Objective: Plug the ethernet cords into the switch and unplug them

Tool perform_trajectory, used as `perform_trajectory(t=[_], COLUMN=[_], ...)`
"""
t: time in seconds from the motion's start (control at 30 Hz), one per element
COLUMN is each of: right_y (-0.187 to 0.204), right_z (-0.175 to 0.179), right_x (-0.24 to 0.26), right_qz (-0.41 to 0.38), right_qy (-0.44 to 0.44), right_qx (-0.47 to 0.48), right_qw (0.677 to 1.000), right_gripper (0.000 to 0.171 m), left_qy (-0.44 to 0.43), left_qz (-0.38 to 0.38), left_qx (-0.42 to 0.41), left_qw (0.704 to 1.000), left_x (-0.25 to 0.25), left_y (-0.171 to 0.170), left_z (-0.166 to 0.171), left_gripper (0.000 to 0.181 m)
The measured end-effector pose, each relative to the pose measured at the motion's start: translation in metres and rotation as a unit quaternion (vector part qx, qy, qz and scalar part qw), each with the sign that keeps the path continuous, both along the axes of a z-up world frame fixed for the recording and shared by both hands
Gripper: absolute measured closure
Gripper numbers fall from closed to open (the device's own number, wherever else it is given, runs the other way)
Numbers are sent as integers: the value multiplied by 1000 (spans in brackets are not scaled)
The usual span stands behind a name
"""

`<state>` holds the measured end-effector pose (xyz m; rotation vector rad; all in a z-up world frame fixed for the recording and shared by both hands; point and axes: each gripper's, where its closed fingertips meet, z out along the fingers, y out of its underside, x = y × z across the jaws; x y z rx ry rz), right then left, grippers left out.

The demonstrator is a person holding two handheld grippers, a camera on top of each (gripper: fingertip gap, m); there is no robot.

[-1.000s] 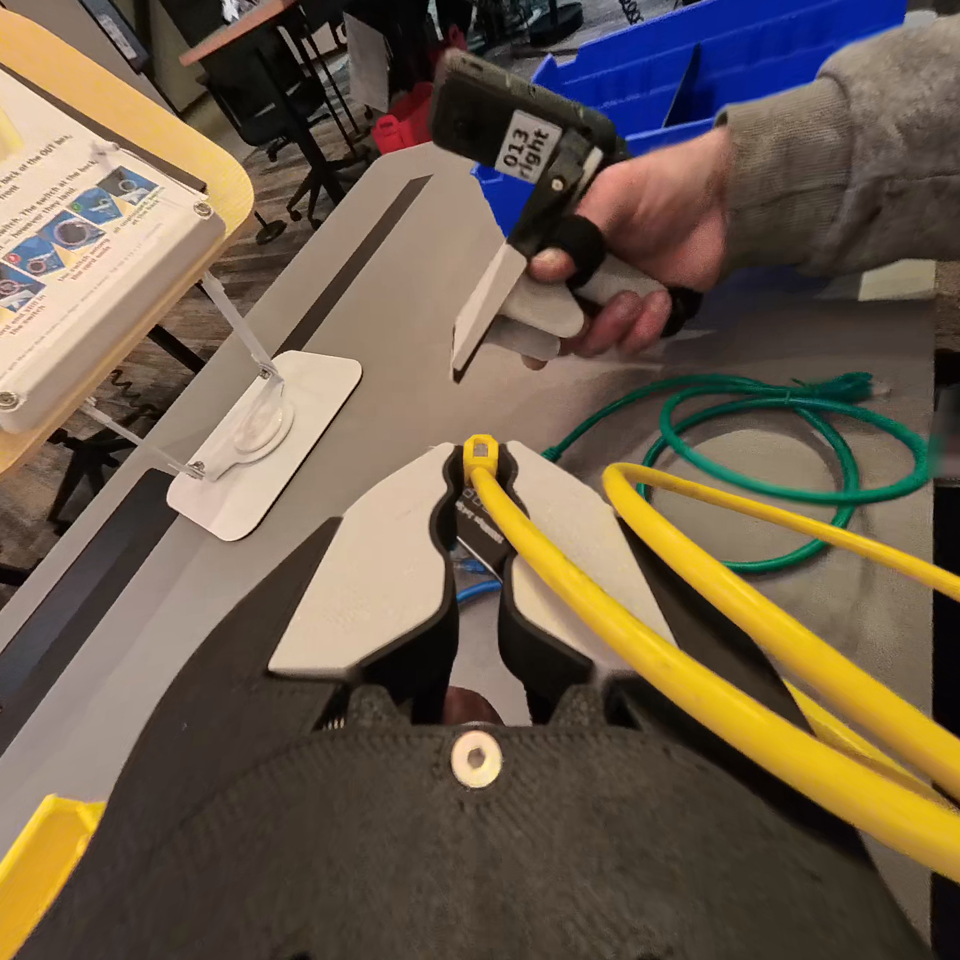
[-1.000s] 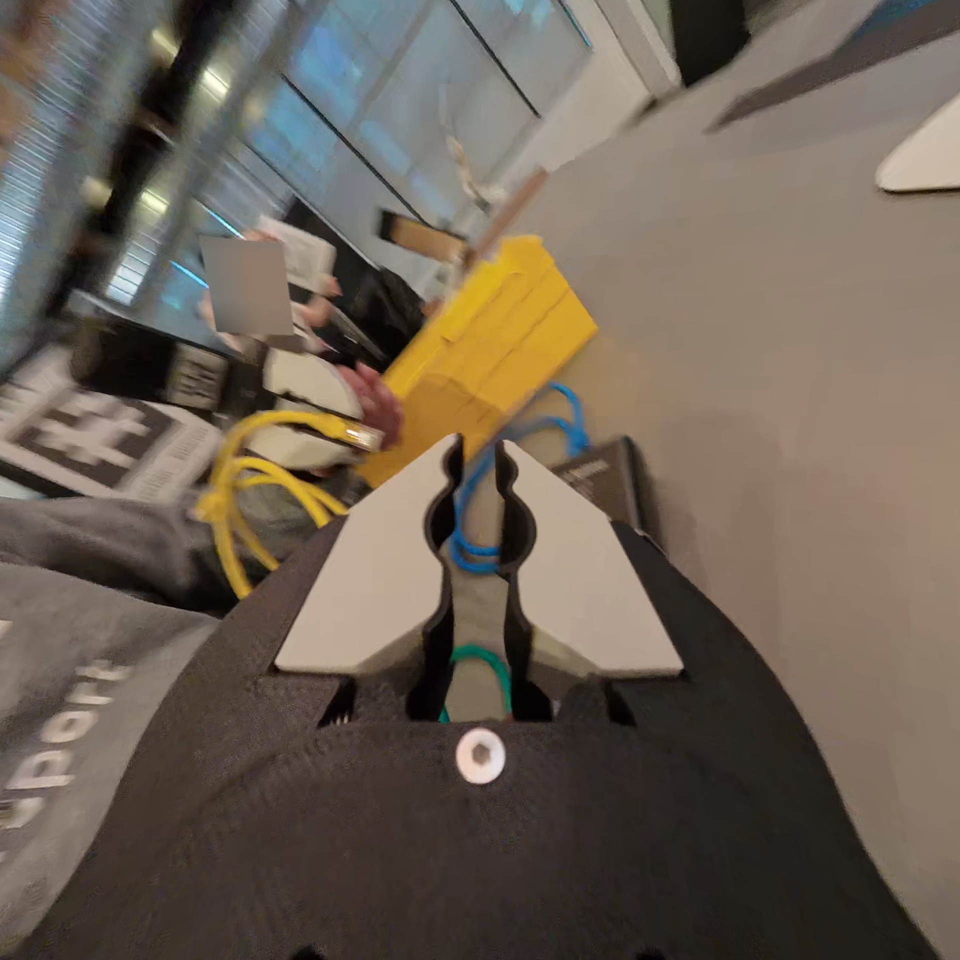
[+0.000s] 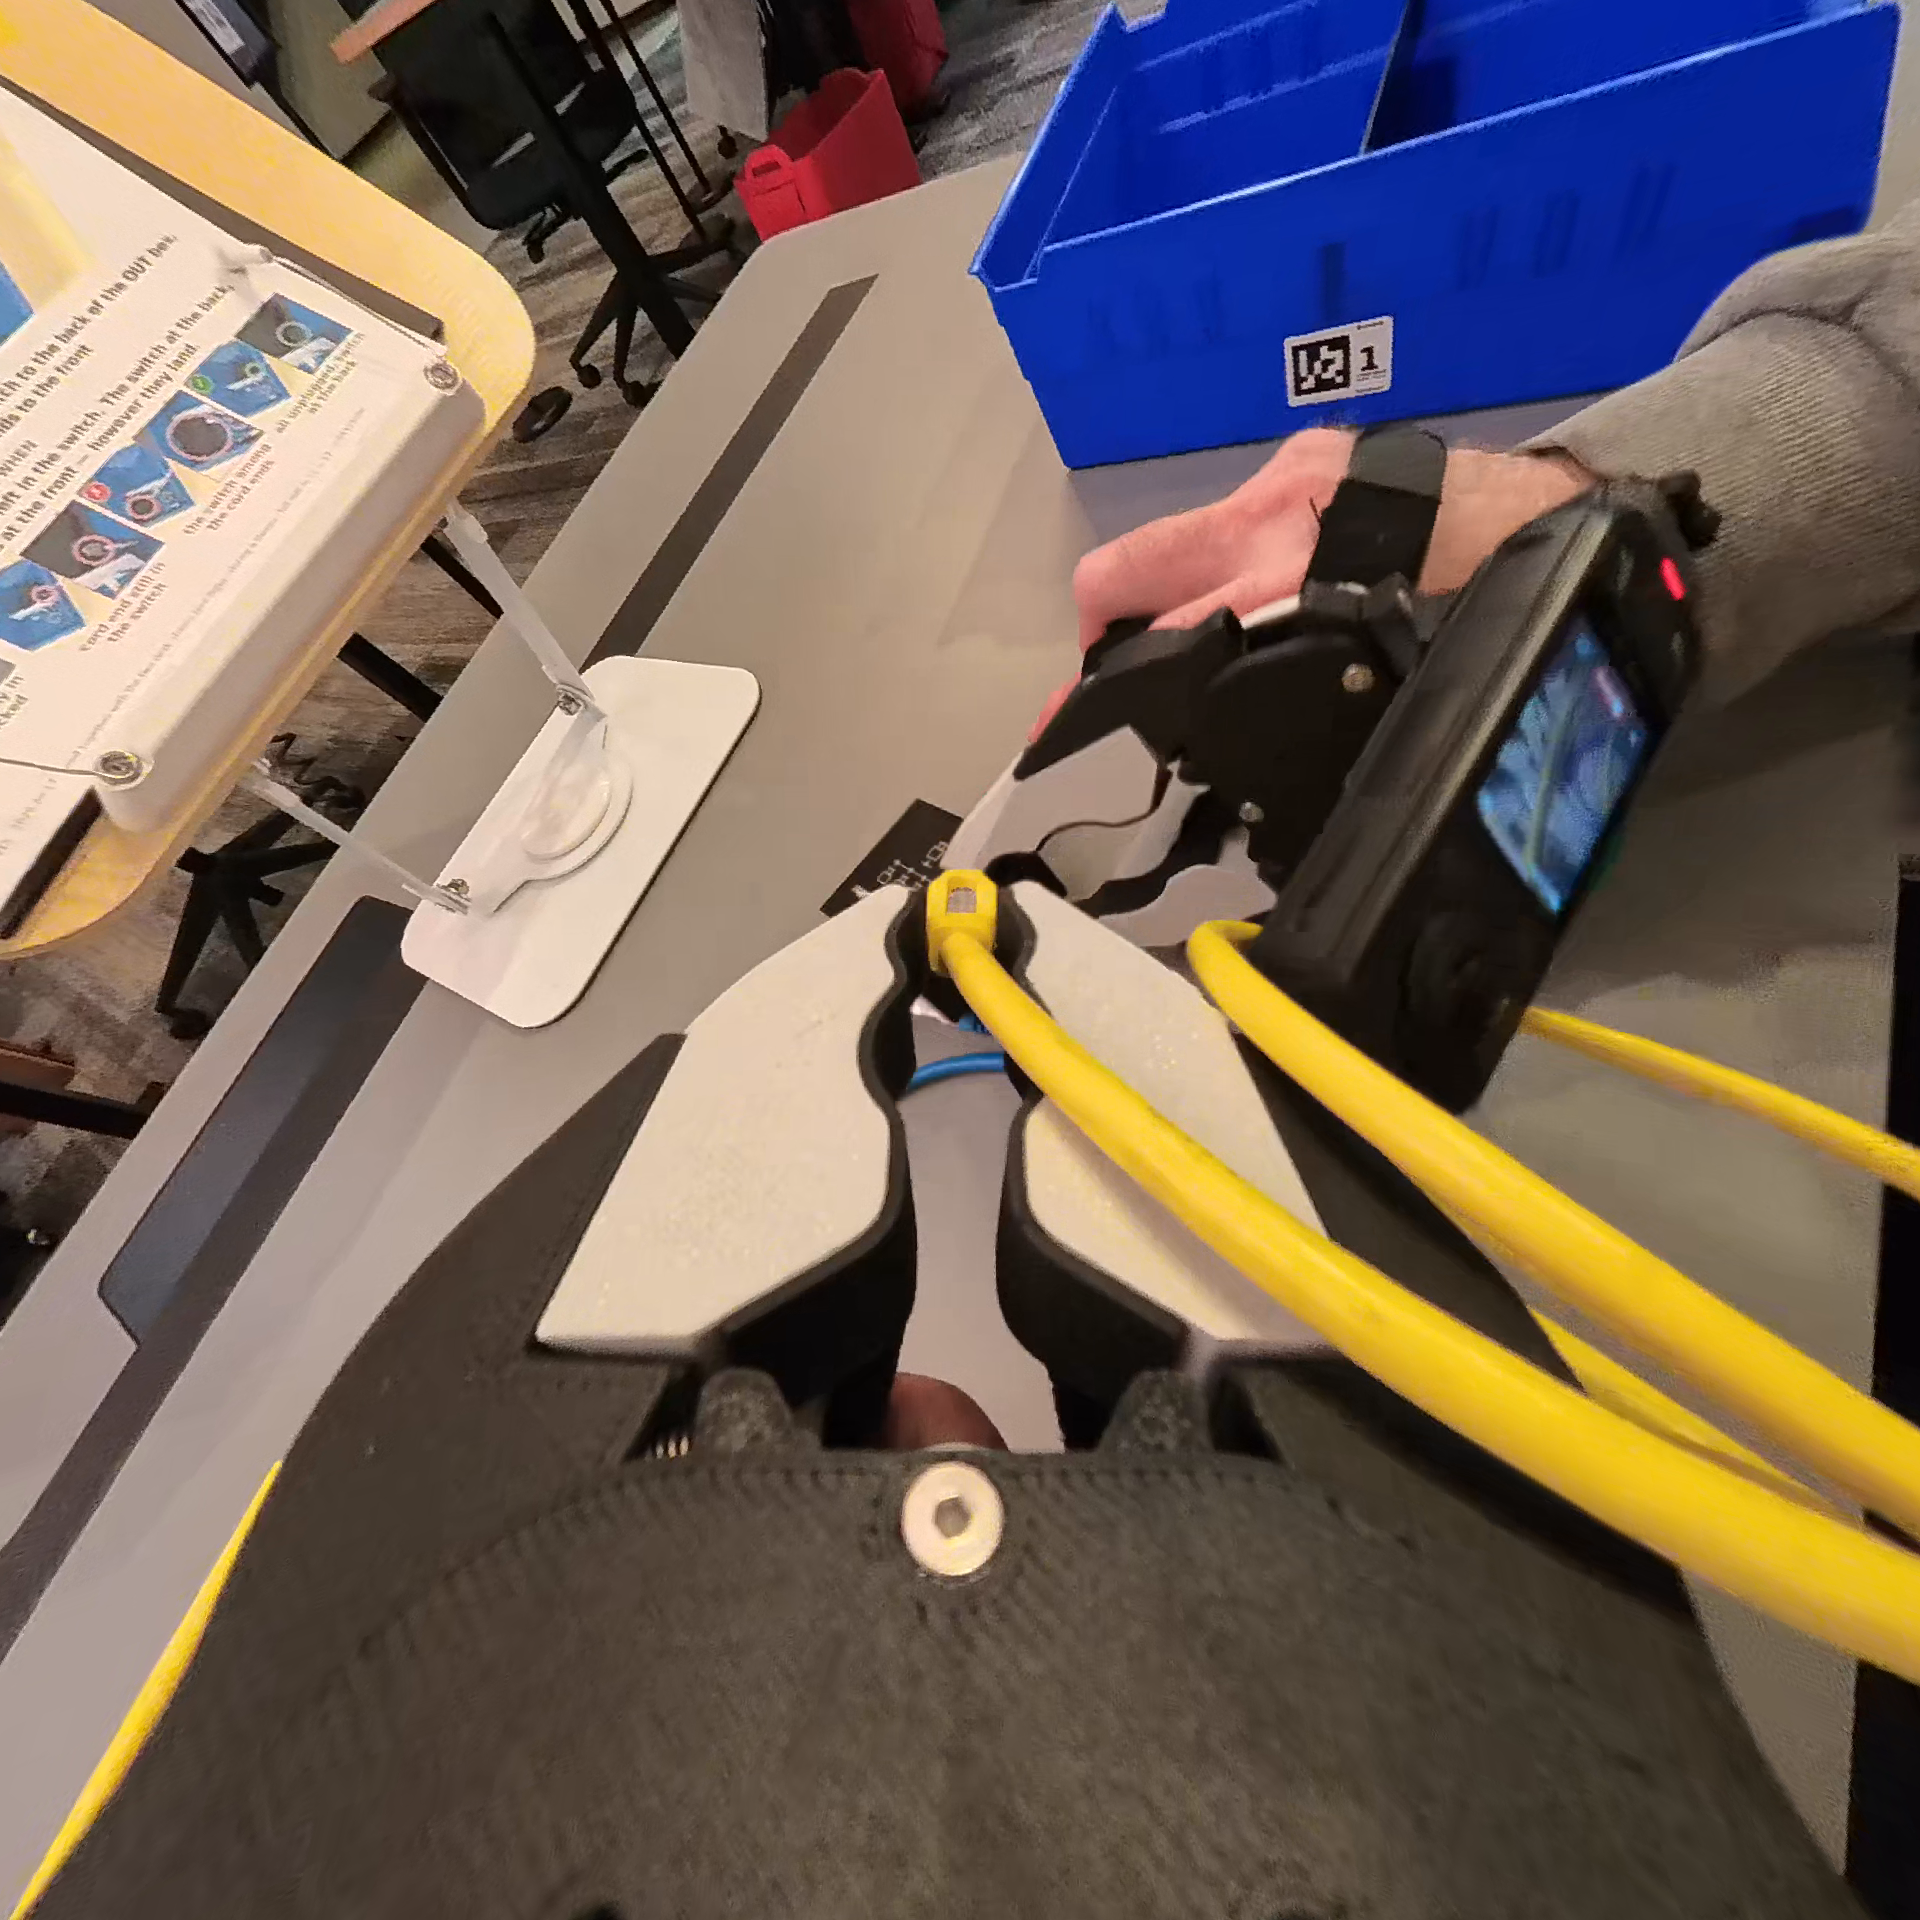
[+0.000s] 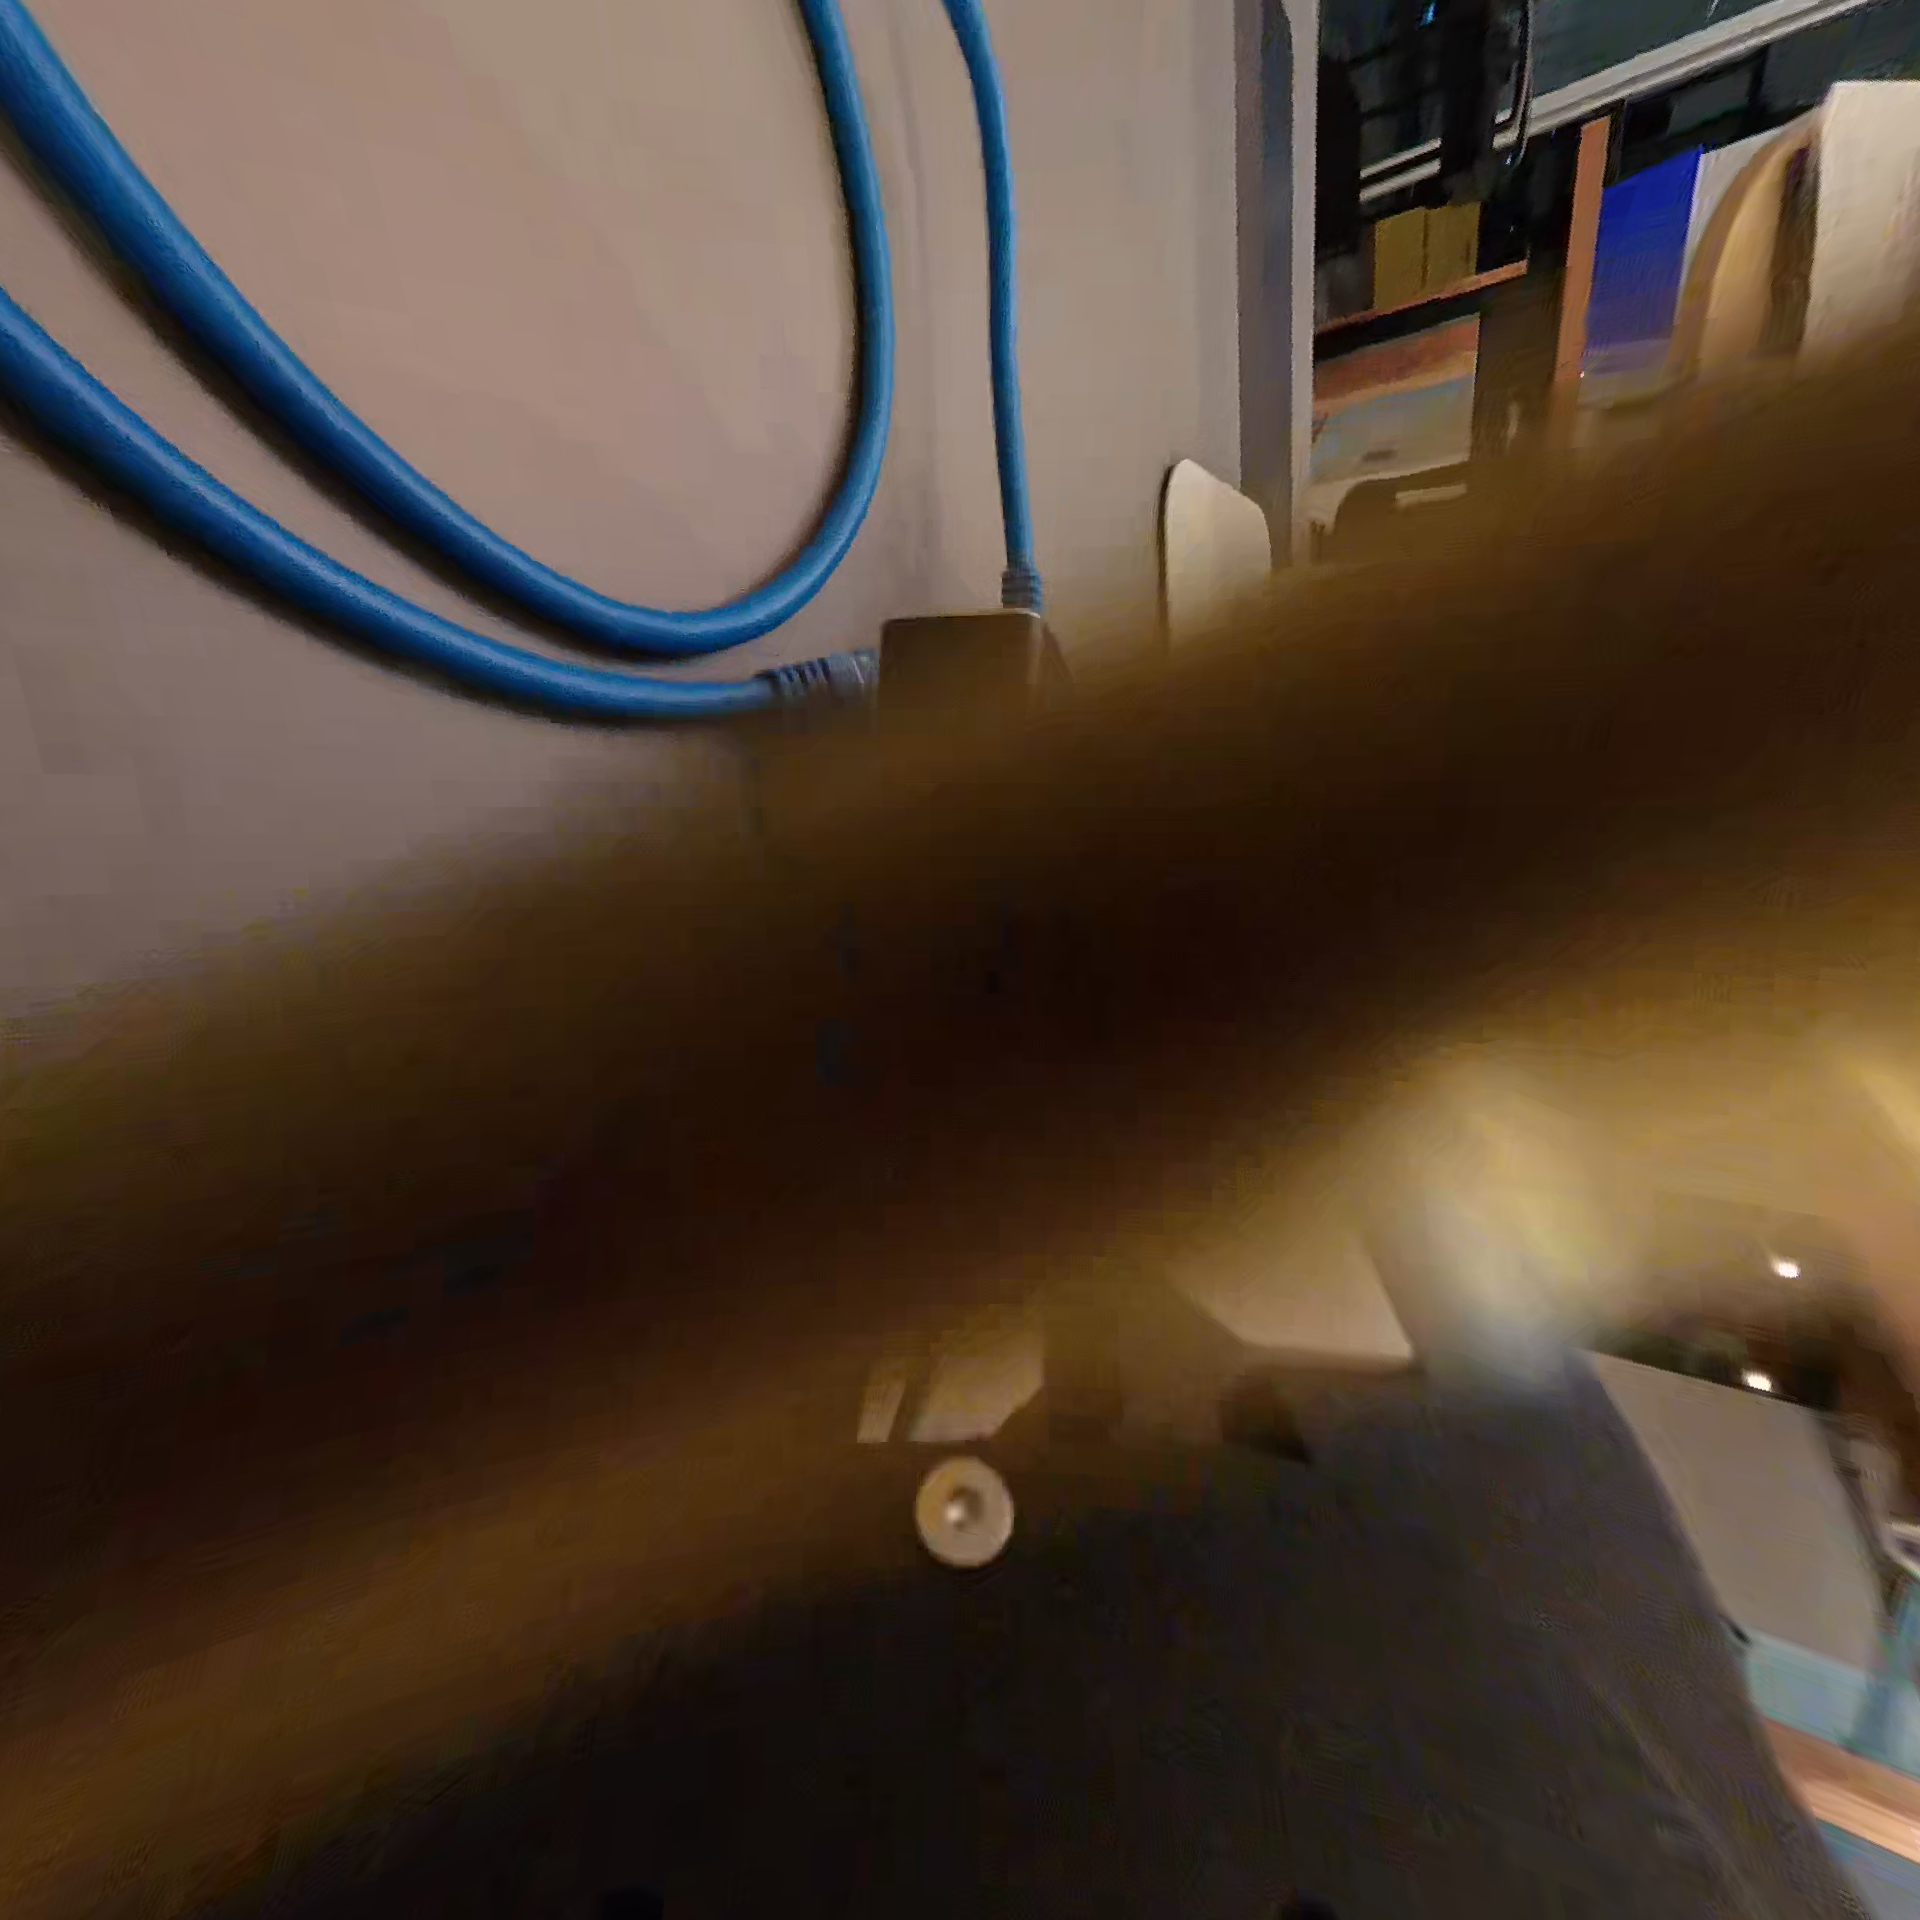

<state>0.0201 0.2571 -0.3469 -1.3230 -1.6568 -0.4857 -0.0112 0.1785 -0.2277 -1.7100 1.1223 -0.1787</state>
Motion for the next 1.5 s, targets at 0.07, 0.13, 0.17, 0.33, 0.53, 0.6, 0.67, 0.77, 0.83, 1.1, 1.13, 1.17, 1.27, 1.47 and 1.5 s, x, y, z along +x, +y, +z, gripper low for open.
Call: perform_trajectory(t=[0.07,0.13,0.17,0.33,0.53,0.6,0.67,0.77,0.83,1.1,1.13,1.17,1.27,1.47,1.5], right_y=[-4,-9,-11,-17,-9,0,5,7,11,42,44,46,62,79,74], right_z=[6,11,14,28,35,35,34,33,32,1,0,-1,-1,4,6], right_x=[-3,-2,-1,10,26,35,39,38,34,37,35,33,29,20,19], right_qz=[29,30,32,9,-66,-87,-98,-101,-105,-150,-151,-151,-147,-121,-112], right_qy=[21,56,72,141,261,258,247,218,200,53,37,17,-48,-86,-72], right_qx=[-29,-89,-120,-296,-500,-497,-490,-485,-483,-419,-411,-404,-352,-333,-371], right_qw=[999,994,990,945,823,824,830,841,846,894,898,902,923,931,919], right_gripper=[140,140,141,142,142,142,142,142,142,124,123,123,126,140,141], left_qy=[-4,-8,-9,-2,3,6,4,8,8,4,1,-1,-3,-8,-10], left_qz=[3,8,11,20,14,15,14,11,8,9,9,8,9,12,13], left_qx=[2,1,1,-6,-13,-15,-19,-23,-25,-29,-30,-31,-33,-31,-31], left_qw=[1000,1000,1000,1000,1000,1000,1000,1000,1000,1000,1000,999,999,999,999], left_x=[-1,-3,-4,-4,3,4,6,10,12,11,11,11,10,7,6], left_y=[1,2,3,6,5,5,6,6,5,5,5,5,6,6,6], left_z=[3,5,5,0,-4,-6,-8,-11,-12,-12,-13,-13,-13,-10,-9], left_gripper=[170,169,169,170,169,169,169,169,169,169,169,169,169,169,169])
